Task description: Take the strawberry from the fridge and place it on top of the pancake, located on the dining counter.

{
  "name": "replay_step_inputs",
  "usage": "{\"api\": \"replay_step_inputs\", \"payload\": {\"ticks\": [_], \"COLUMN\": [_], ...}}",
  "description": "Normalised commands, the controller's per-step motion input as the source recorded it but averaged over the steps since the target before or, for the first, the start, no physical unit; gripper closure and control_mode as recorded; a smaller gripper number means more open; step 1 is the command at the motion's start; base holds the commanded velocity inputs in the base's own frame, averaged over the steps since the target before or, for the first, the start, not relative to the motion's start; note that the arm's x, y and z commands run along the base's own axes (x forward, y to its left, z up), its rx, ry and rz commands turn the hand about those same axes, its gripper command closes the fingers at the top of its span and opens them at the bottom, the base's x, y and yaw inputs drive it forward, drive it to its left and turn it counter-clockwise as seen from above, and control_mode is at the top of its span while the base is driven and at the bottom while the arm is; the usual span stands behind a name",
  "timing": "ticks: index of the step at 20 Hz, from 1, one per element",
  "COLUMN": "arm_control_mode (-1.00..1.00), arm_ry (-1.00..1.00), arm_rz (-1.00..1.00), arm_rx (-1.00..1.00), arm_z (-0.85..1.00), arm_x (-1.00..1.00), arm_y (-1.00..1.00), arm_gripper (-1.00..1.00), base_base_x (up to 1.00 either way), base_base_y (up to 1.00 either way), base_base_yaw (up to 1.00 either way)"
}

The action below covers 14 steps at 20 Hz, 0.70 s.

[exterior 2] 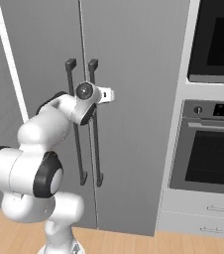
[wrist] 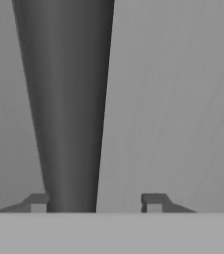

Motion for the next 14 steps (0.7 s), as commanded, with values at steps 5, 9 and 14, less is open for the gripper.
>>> {"api": "replay_step_inputs", "payload": {"ticks": [5, 9, 14], "arm_control_mode": [-1.00, -1.00, -1.00], "arm_ry": [0.03, 0.24, 0.25], "arm_rz": [-0.01, -0.06, -0.11], "arm_rx": [0.06, 0.06, 0.08], "arm_z": [0.04, 0.06, 0.00], "arm_x": [-0.47, -0.91, -1.00], "arm_y": [-0.43, -0.72, -0.88], "arm_gripper": [1.00, 1.00, 1.00], "base_base_x": [0.00, 0.00, 0.00], "base_base_y": [0.00, 0.00, 0.00], "base_base_yaw": [0.00, 0.00, 0.00]}}
